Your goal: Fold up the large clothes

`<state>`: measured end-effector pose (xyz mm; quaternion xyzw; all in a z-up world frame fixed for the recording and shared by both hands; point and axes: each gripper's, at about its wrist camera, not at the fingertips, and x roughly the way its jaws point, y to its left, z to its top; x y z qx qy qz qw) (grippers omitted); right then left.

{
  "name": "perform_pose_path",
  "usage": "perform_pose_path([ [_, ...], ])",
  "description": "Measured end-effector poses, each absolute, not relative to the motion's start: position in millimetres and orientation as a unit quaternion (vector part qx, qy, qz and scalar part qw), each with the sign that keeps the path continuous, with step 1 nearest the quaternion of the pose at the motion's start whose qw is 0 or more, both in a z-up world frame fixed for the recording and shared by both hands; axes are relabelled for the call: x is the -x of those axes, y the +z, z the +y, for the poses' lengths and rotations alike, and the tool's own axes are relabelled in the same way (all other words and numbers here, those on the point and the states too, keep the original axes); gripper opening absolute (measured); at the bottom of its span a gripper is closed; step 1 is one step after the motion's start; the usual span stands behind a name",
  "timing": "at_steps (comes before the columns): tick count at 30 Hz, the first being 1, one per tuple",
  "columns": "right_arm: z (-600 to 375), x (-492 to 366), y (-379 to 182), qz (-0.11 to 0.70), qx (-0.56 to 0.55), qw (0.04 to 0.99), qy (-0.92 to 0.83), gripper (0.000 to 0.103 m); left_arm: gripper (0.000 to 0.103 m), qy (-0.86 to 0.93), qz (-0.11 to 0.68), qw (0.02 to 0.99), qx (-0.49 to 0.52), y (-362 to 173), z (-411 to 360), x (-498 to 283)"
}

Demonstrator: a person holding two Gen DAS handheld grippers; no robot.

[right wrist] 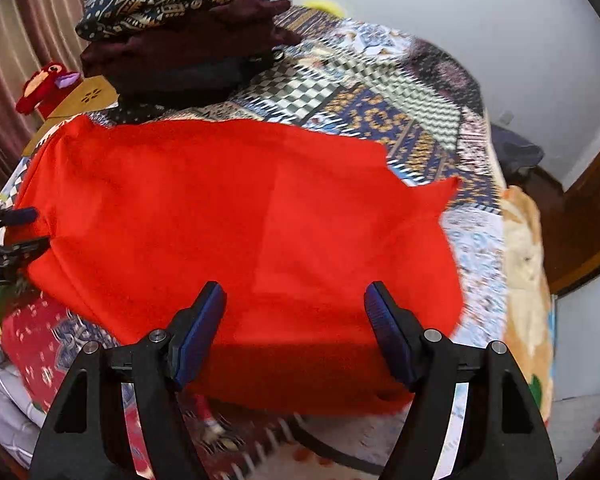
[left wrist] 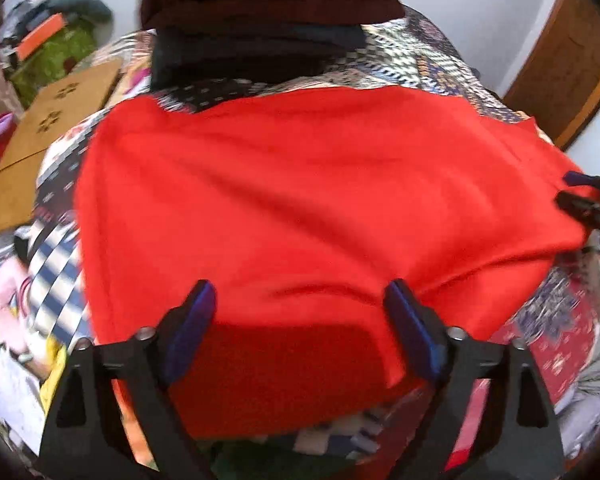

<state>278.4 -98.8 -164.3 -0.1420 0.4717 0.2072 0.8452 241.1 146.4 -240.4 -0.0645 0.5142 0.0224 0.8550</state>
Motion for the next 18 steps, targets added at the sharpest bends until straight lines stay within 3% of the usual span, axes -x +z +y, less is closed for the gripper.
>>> perform_pose_path([
  [14,-93,-264,-143,0.463,0.119,0.859,0.184,0.071,0.093,0.149,0.515,0.834,0.127,-248,211,-158],
  [18,-86,-258,-132,0.449,0.113,0.864,0.197,0.071,0.093,0.166,0.489,0.83,0.212,-237,236,-135],
])
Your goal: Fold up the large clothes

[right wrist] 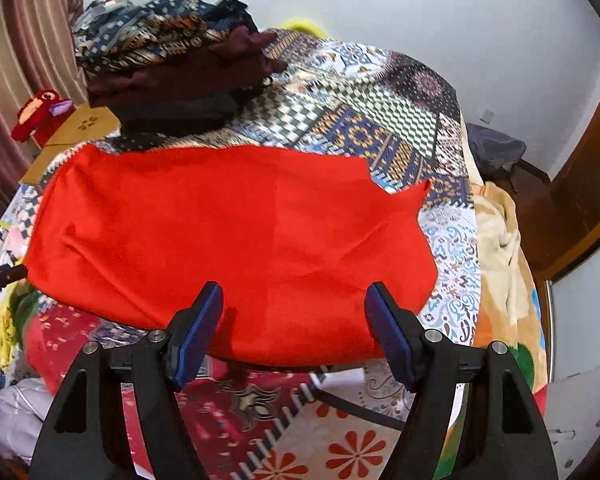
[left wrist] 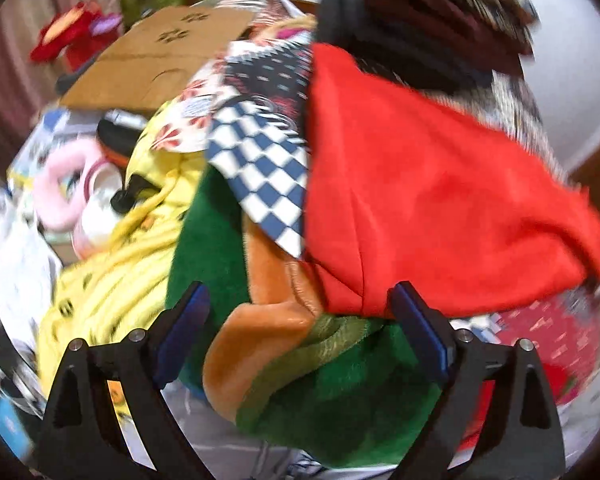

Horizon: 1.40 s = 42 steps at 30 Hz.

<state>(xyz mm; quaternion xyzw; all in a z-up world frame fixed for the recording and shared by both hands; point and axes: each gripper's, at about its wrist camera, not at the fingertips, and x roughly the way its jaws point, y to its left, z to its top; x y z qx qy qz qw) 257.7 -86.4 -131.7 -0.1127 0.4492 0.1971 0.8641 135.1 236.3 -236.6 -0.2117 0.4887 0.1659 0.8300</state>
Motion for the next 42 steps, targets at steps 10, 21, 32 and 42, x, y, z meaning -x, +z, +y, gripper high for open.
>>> perform_pose_path([
  [10,-65,-251,-124,0.438,0.097,0.863,0.232,0.071,0.092,0.03,0.415,0.794,0.443,-222,238,-129],
  [21,-61,-255,-133,0.45,0.082,0.856,0.242,0.071,0.068,-0.056,0.45,0.746,0.488,-260,199,-169],
  [32,-51,-277,-146,0.472,0.056,0.844,0.249,0.071,0.054,0.084,0.406,0.796,0.441,-275,238,-202],
  [42,-29,-299,-137,0.473,0.057,0.843,0.25,0.071,0.013,0.114,0.381,0.81,0.432,-267,258,-251],
])
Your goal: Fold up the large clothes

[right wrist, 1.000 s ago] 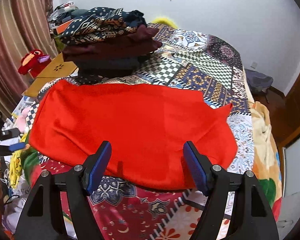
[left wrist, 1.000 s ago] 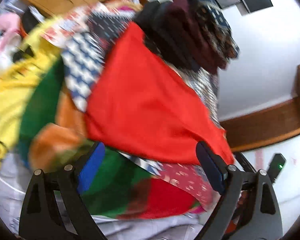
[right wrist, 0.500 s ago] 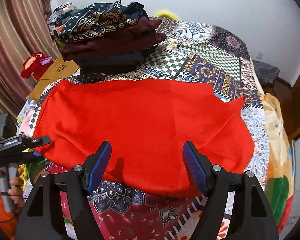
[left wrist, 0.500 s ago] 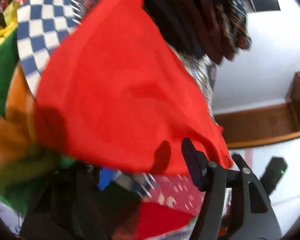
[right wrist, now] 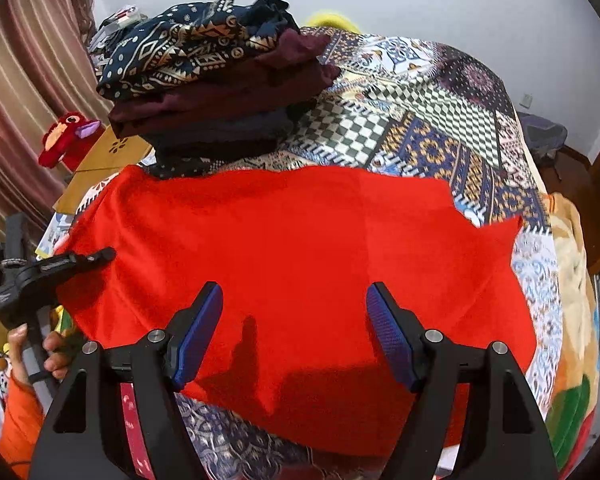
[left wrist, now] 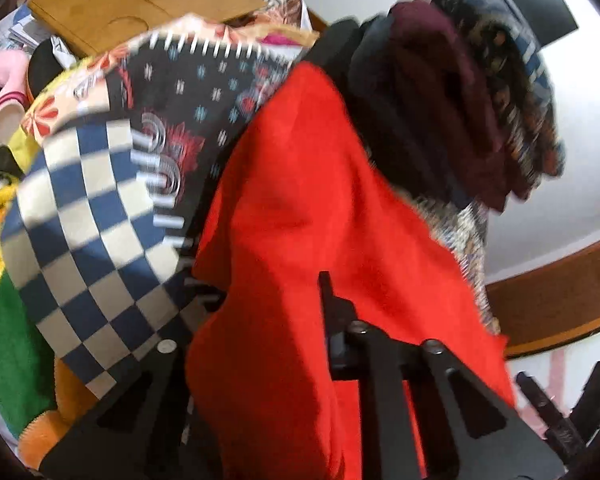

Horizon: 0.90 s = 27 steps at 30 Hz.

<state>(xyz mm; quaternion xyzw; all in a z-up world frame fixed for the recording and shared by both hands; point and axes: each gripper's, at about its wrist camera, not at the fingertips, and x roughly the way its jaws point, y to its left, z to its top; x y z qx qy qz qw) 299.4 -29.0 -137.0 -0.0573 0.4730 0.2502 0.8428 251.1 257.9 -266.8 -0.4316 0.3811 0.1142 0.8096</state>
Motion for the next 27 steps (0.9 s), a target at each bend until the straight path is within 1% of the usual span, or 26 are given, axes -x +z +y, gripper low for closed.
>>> perform_pose_path([
  [2,-19,-302,-135,0.47,0.066,0.843,0.253,0.071,0.009,0.102,0.352,0.822,0.435,-246,262,-243],
  [6,12,-303,-145,0.484,0.076,0.826,0.278,0.074,0.007,0.074,0.3,0.843,0.441,-202,269,-229],
  [10,52,-295,-181,0.531,0.093,0.78,0.319,0.075,0.007,0.079,0.249,0.88,0.398,-153,267,-211],
  [13,69,-286,-201,0.54,0.093,0.766,0.336,0.078,0.007,0.077,0.233,0.899,0.362,-127,256,-205],
  [16,73,-283,-200,0.538,0.1,0.764,0.343,0.079,0.007,0.07,0.236,0.908,0.339,-113,245,-208],
  [20,45,-291,-185,0.541,0.059,0.761,0.353,0.079,0.007,0.047,0.238,0.92,0.308,-97,215,-229],
  [23,-1,-297,-164,0.519,0.017,0.79,0.327,0.079,0.007,0.022,0.239,0.927,0.287,-85,188,-249],
  [27,-70,-301,-143,0.486,-0.021,0.832,0.268,0.079,0.007,-0.02,0.254,0.934,0.249,-75,134,-289],
])
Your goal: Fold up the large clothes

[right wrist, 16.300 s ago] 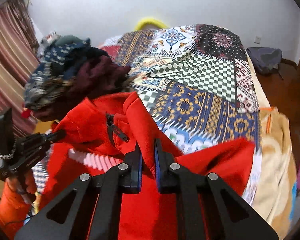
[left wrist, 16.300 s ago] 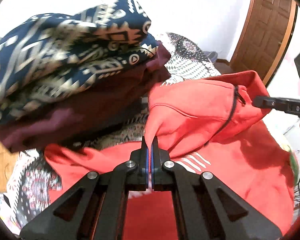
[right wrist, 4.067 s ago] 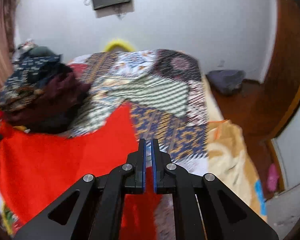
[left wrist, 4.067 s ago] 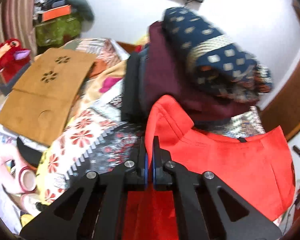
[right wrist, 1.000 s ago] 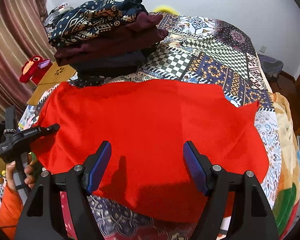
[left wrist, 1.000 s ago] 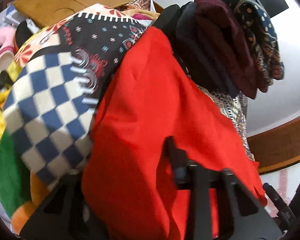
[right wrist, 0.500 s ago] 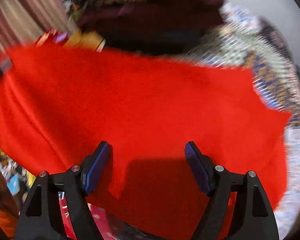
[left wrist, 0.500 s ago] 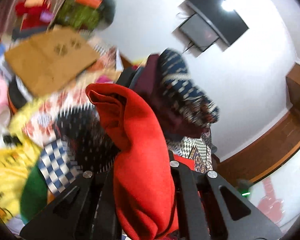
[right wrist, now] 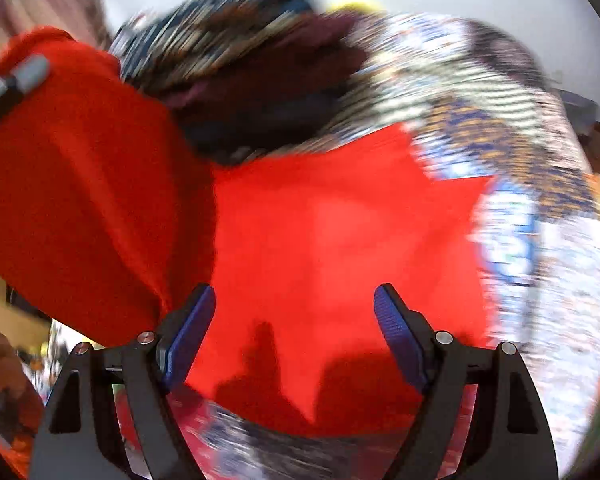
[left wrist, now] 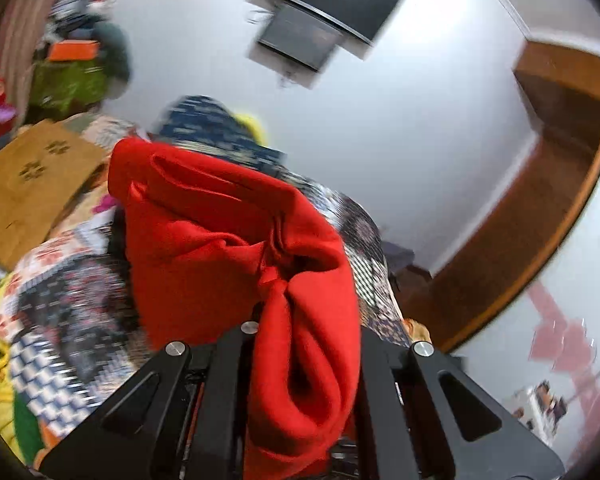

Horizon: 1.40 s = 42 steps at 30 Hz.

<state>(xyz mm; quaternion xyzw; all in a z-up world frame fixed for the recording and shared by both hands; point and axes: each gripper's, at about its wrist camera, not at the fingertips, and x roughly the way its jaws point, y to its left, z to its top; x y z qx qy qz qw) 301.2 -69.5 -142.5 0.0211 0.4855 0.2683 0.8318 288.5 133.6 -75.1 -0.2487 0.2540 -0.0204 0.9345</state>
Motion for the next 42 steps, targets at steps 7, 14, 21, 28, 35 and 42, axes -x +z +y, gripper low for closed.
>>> perform_pose_path([
  [7,-167,-307,-132,0.468,-0.069,0.866,0.163,0.079,0.007,-0.101,0.36,0.902,0.215,-129,36,-367],
  [14,-192,-304,-135,0.474,-0.09,0.865,0.139,0.079,0.009,-0.149,0.511,0.833,0.152,-220,-20,-390],
  [21,-164,-306,-127,0.468,-0.088,0.861,0.178,0.079,0.048,-0.163,0.491,0.853,0.074,-189,-14,-351],
  [28,-108,-307,-109,0.447,-0.047,0.861,0.237,0.079,0.084,-0.089,0.412,0.906,0.022,-141,38,-319],
  [35,-58,-305,-134,0.475,0.022,0.837,0.271,0.079,0.088,-0.014,0.443,0.895,0.052,-167,108,-314],
  [42,-70,-304,-178,0.52,0.086,0.816,0.237,0.079,0.092,-0.045,0.499,0.863,0.066,-224,101,-309],
])
